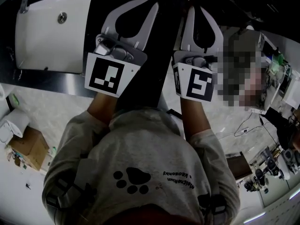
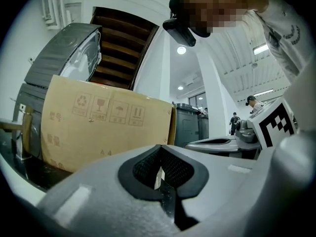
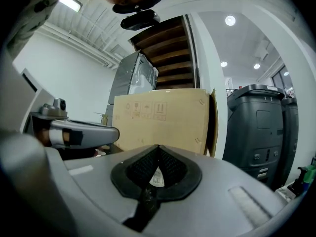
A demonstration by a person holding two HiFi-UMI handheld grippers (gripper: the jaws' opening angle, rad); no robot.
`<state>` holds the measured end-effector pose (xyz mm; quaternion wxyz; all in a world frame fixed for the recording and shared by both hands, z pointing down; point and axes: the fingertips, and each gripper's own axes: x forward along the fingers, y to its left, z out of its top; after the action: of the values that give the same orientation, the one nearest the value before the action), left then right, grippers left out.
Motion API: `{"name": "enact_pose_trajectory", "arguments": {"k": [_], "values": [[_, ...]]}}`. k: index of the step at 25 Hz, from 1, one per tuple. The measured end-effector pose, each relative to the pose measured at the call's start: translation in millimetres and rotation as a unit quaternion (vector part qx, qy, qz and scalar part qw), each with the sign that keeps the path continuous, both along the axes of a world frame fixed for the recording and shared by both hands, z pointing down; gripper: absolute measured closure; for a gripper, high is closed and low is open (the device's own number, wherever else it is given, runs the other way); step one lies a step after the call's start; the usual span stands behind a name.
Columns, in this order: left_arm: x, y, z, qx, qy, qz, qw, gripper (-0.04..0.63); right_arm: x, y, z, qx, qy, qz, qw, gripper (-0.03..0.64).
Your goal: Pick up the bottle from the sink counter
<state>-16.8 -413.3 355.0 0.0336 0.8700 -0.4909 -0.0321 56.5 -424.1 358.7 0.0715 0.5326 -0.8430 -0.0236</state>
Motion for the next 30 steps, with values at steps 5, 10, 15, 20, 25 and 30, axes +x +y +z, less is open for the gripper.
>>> {"name": "enact_pose_trajectory", "arguments": {"k": [5, 10, 15, 20, 25, 30], "values": [[2, -8, 19, -0.006, 0.004, 0.008, 0.9999, 0.594, -1, -10, 21, -0.007, 0.006, 0.000, 1.000, 0.615], [3, -14, 35, -0.015, 0.008, 0.016, 0.9997, 0.594, -4, -22, 35, -0.009, 0.009, -0.003, 1.000, 0.615], [5, -18, 46, -0.022, 0.014, 0.022, 0.9994, 0.594, -5, -33, 47, -0.014, 0.010, -0.002, 1.000, 0.611], [6, -24, 52, -0.026, 0.017, 0.021, 0.9993, 0.594, -11, -41, 61, -0.030, 0.012, -0.013, 0.999, 0.581], [9, -32, 56, -0.033, 0.015, 0.019, 0.9991, 0.594, -13, -52, 71, -0.053, 0.008, -0.022, 0.998, 0.497], [7, -38, 59, -0.042, 0.015, 0.014, 0.9989, 0.594, -20, -64, 80, -0.092, -0.002, -0.043, 0.995, 0.412]]}}
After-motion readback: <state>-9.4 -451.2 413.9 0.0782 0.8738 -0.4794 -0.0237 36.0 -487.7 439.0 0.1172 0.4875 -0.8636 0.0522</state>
